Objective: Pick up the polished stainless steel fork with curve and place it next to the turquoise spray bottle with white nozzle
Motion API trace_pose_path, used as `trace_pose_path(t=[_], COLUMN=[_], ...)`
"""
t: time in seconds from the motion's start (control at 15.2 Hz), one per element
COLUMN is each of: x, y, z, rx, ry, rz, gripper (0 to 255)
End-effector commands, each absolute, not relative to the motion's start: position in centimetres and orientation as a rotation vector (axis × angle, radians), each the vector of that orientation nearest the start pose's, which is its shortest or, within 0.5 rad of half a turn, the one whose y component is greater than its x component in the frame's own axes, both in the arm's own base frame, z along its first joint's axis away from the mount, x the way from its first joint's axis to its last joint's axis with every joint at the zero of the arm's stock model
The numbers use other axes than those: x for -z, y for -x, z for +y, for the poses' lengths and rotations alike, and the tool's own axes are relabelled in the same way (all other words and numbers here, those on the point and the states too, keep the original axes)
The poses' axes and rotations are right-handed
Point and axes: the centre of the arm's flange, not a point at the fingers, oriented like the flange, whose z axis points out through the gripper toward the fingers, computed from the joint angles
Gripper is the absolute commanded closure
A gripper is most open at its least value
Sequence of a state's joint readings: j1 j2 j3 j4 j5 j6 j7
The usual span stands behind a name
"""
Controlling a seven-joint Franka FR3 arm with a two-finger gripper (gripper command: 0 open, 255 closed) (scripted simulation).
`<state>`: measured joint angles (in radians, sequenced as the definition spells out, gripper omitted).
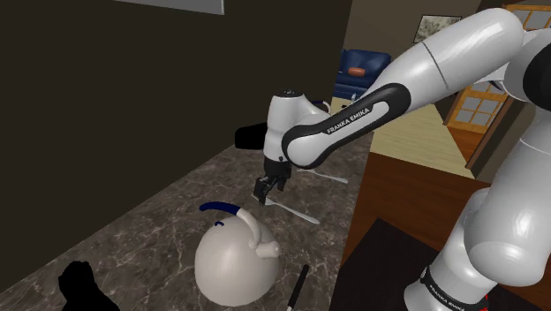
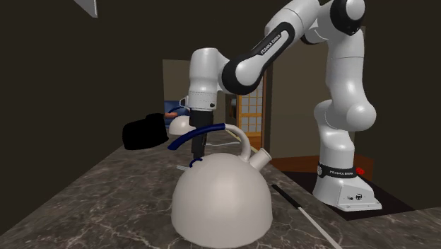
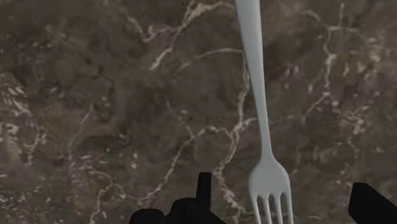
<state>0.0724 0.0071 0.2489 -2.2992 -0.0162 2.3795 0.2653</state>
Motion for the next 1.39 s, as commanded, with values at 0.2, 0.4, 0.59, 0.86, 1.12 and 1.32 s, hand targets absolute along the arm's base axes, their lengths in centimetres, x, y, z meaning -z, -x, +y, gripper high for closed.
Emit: trace_pose_path(t=[0.2,0.4,0.59,0.86,1.12,1.32], x=[-32.8,-32.8,-32.8,-32.8,-32.7,-32.8], y=[-49.5,-49.5,-49.5,-49.5,-49.7,-49.5], z=[16.5,16.5,16.5,16.5,16.6,16.5], rx=[0.115,0.115,0.115,0.115,0.115,0.115], ry=[3.126,3.126,3.126,3.126,3.126,3.126], rz=[-0.105,-0.105,-0.105,-0.105,-0.105,-0.105], gripper=[0,0,0,255,255,255])
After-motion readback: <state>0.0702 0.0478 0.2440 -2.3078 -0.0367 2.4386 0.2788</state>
